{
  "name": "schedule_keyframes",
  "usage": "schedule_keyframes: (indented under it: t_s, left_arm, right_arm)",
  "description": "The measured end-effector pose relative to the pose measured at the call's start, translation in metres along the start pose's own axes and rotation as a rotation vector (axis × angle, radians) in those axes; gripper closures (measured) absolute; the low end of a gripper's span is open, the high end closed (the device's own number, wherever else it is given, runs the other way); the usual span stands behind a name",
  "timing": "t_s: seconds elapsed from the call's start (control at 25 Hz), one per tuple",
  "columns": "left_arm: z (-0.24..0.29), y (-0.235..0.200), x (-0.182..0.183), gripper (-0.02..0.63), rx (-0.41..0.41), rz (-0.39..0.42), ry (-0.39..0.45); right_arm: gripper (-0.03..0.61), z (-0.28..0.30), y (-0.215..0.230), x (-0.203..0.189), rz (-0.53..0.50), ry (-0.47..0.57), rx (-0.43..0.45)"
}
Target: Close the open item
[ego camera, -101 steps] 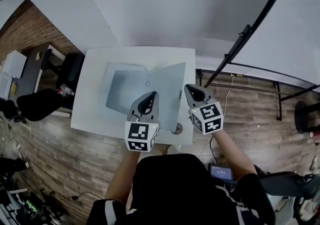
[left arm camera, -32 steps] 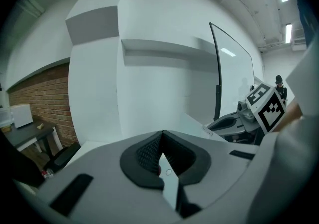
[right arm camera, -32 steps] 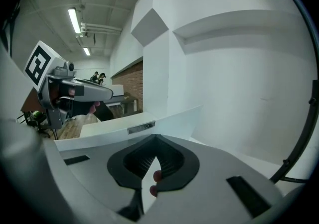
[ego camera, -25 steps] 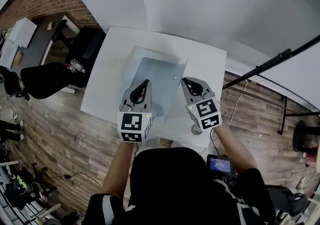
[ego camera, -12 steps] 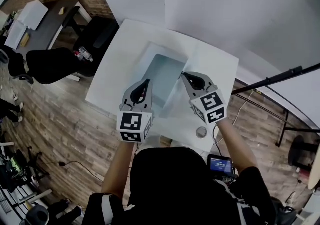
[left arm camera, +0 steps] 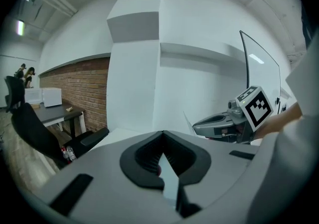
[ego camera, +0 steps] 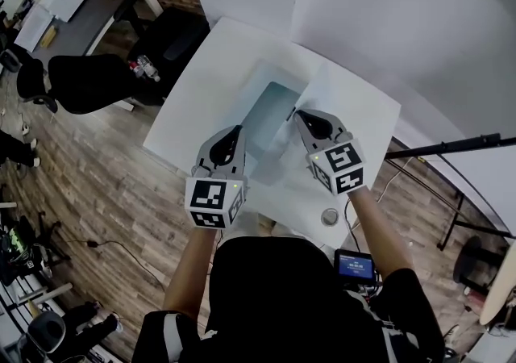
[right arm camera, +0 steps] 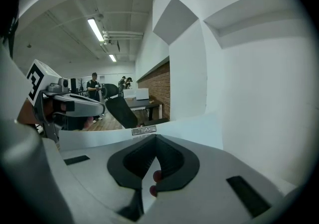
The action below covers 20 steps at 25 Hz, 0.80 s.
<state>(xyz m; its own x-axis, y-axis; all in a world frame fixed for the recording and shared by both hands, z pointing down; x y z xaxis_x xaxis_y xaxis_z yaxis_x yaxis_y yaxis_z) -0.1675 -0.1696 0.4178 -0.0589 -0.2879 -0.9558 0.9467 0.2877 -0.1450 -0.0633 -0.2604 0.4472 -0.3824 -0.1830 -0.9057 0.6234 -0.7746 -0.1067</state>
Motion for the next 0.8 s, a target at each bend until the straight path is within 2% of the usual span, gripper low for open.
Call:
schedule_keyframes:
  t_s: [0.44, 0.8]
  left_arm:
    - [-0.011, -0.045, -0.024, 0.603, 0.067, -0.102, -0.016]
    - [-0.011, -0.067, -0.043, 0.603, 0.094, -0.134, -0.050]
  right_arm:
    - [0.540, 0.044, -0.027, 0.005, -0.029, -0.039, 0.056]
    - [0.540, 0.073, -0.041, -0.001, -0.031, -0.075, 0.092]
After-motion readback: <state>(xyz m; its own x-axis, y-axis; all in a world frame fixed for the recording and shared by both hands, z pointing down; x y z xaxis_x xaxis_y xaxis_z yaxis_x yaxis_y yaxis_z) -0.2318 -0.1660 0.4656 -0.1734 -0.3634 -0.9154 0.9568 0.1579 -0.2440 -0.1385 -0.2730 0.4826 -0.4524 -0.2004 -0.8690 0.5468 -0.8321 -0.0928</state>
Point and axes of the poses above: the fingertips, and each gripper's own axes: z forward along the fingers, y to its right, x out of its top, the point moved 1 cm from there along -z, backward along the fingers, and after that the axes turned 14 degrees about -x, right-handed, at the moved point
